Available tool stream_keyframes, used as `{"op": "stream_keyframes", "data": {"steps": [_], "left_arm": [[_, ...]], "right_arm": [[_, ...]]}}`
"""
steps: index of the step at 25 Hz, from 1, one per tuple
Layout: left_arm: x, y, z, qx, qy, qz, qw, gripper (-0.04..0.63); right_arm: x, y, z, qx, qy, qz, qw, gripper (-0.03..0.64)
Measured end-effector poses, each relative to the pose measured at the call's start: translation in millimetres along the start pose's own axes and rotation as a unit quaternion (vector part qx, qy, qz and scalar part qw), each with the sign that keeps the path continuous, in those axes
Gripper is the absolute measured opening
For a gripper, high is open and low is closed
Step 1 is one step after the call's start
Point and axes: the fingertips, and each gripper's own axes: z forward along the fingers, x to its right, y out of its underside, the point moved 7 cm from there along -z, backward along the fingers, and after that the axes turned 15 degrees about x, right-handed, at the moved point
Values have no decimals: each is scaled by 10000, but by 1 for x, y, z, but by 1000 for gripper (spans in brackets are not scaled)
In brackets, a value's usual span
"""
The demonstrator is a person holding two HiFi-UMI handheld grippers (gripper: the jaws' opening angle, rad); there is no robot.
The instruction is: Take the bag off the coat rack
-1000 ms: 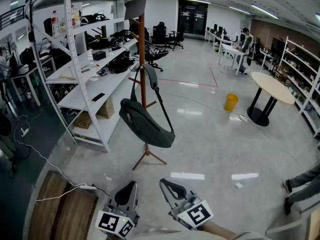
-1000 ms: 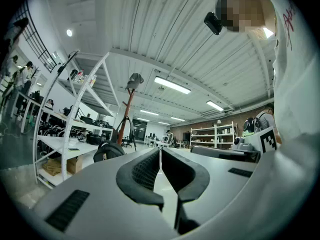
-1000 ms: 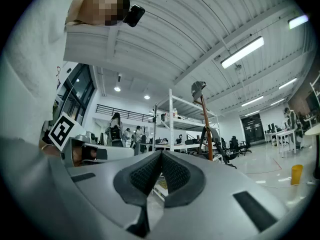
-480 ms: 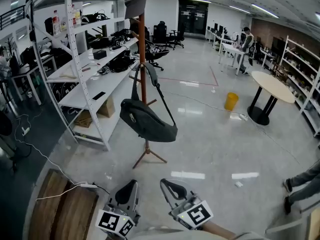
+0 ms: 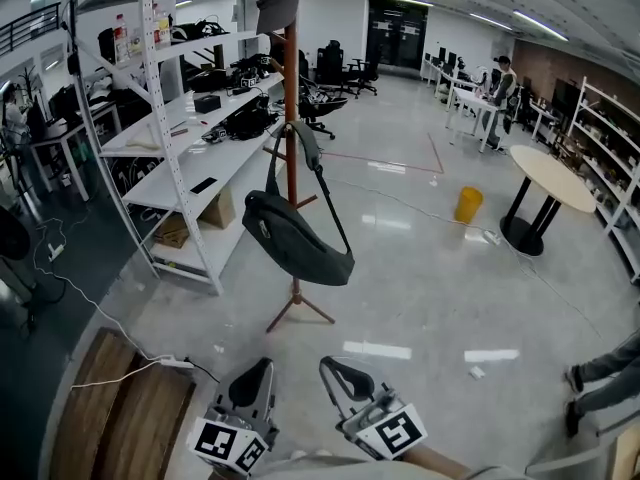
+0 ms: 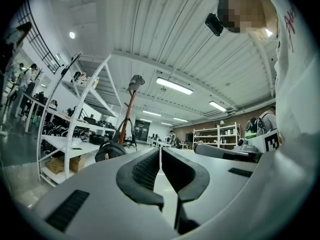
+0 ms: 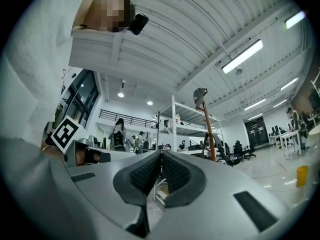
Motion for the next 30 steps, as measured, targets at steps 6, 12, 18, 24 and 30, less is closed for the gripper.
{"op": "stream_keyframes", "data": {"steps": [6, 12, 18, 24, 30], "left_arm": [[8, 5, -1, 67, -188, 62, 9998, 28], [10, 13, -5, 27, -481, 84, 9988, 28], [-1, 11, 10, 99, -492, 176, 9986, 28], [-25, 17, 32, 112, -444, 153, 9988, 28], [-67, 28, 67, 89, -433, 69, 9990, 28]], "right_arm": [[10, 4, -13, -93, -81, -2, 9999, 20], [17, 8, -23, -287, -121, 202, 9993, 20], [28, 16, -9, -215, -287, -184, 9992, 20], [45, 32, 16, -326, -207, -246, 9990, 20], [68, 58, 59, -376, -142, -175, 9990, 20]]}}
